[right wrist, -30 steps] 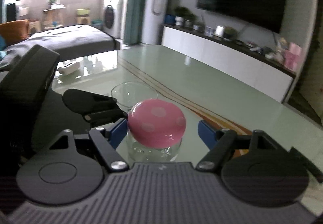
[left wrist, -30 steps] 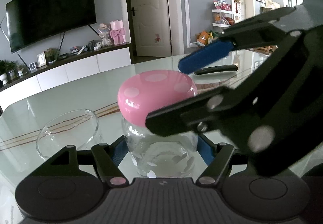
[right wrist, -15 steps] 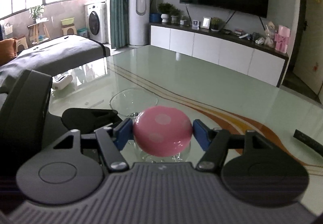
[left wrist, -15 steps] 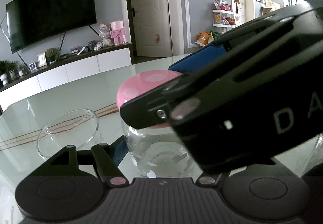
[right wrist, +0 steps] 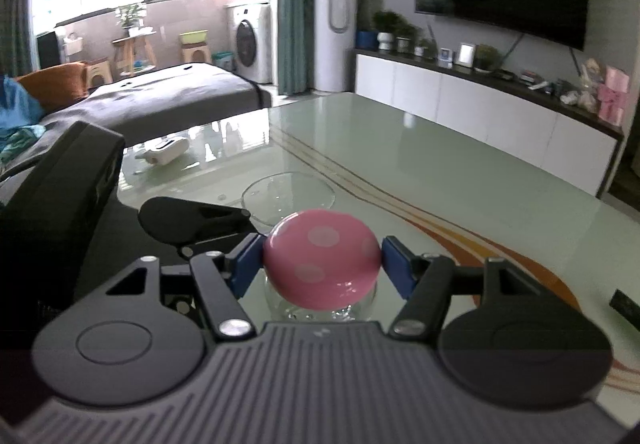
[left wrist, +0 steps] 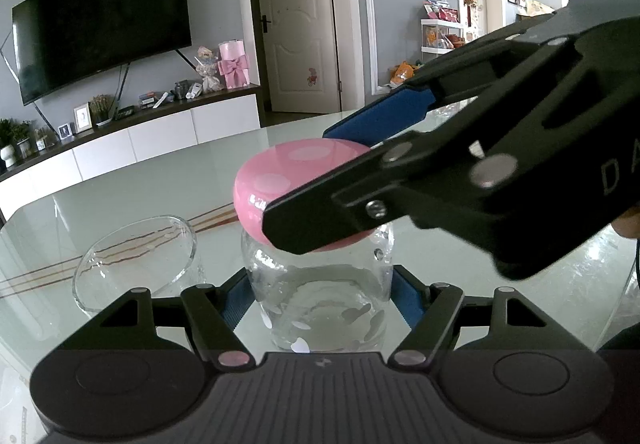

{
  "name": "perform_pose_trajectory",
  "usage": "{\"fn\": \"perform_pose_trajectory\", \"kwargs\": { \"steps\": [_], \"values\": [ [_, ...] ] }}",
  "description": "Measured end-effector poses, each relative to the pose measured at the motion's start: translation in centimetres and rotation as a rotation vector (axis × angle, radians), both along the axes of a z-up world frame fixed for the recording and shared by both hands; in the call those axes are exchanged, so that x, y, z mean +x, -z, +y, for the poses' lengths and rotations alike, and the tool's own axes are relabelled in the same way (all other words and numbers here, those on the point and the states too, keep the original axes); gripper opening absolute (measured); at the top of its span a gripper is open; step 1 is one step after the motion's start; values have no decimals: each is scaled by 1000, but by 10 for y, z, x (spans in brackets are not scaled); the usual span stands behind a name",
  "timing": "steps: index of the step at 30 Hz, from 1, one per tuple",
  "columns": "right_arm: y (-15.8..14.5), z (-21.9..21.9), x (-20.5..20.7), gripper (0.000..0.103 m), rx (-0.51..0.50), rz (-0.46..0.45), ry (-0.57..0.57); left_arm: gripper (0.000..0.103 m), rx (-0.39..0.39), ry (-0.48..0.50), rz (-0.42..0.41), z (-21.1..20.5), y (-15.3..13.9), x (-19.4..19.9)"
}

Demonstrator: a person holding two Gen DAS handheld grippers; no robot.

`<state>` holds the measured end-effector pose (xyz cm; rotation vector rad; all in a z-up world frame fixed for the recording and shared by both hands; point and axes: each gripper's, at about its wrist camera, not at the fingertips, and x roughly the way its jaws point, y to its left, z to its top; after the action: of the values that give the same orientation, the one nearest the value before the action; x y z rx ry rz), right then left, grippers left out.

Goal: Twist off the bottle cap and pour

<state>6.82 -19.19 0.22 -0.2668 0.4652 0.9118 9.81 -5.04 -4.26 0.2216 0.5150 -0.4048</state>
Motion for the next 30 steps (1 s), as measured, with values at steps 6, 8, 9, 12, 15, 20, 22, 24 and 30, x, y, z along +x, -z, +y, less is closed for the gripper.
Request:
{"fn": "perform_pose_trajectory", "kwargs": {
  "steps": [6, 8, 9, 12, 15, 20, 22, 24, 30],
  "values": [
    [-3, -4, 6, 65, 5, 6, -68, 75, 1, 0, 2, -3, -1, 2],
    [-4, -7, 12, 65, 9, 11, -94, 75, 1, 1, 2, -3, -1, 2],
    [-4, -7, 13, 65, 8, 11, -103, 75, 2, 1, 3, -3, -1, 2],
    [-6, -8, 16, 65, 2, 11, -131, 75, 2, 1, 4, -3, -1, 2],
    [-8, -8, 18, 65, -11, 6, -158, 75, 3, 2, 5, -3, -2, 2],
    [-9, -11, 21, 65, -25, 6, -191, 75, 5, 3, 6, -3, -3, 2],
    [-10, -12, 21, 65, -28, 5, -198, 75, 6, 3, 7, -4, -3, 2],
    [-10, -11, 21, 65, -31, 3, -202, 75, 6, 3, 8, -4, -4, 3],
    [-10, -12, 19, 65, -44, -4, -209, 75, 7, 4, 9, -4, -4, 2]
  ]
}}
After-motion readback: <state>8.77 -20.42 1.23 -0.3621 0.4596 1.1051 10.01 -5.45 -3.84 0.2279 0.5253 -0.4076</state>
